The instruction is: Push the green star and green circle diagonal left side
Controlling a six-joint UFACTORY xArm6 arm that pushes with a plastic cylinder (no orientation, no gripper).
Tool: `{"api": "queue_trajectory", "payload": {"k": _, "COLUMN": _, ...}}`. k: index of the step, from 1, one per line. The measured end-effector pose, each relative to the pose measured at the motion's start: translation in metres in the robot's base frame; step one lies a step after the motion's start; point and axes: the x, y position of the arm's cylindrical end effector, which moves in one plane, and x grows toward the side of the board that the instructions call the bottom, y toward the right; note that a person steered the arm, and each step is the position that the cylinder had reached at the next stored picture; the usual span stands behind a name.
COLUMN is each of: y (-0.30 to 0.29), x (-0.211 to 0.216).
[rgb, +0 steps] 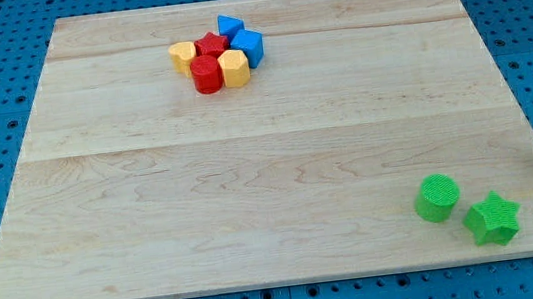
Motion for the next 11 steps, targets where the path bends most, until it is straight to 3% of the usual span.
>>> {"api": "queue_trajectory", "payload": {"k": 1, "y": 0.013, "x": 0.066}}
{"api": "queue_trajectory", "payload": {"k": 4, "y": -0.091, "x": 0.070}}
{"api": "queue_trajectory", "payload": {"k": 5, "y": -0.124, "x": 0.067}}
{"api": "queue_trajectory", "payload": {"k": 8, "y": -0.131, "x": 0.020}}
{"api": "queue_trajectory", "payload": {"k": 11, "y": -0.202, "x": -0.037}}
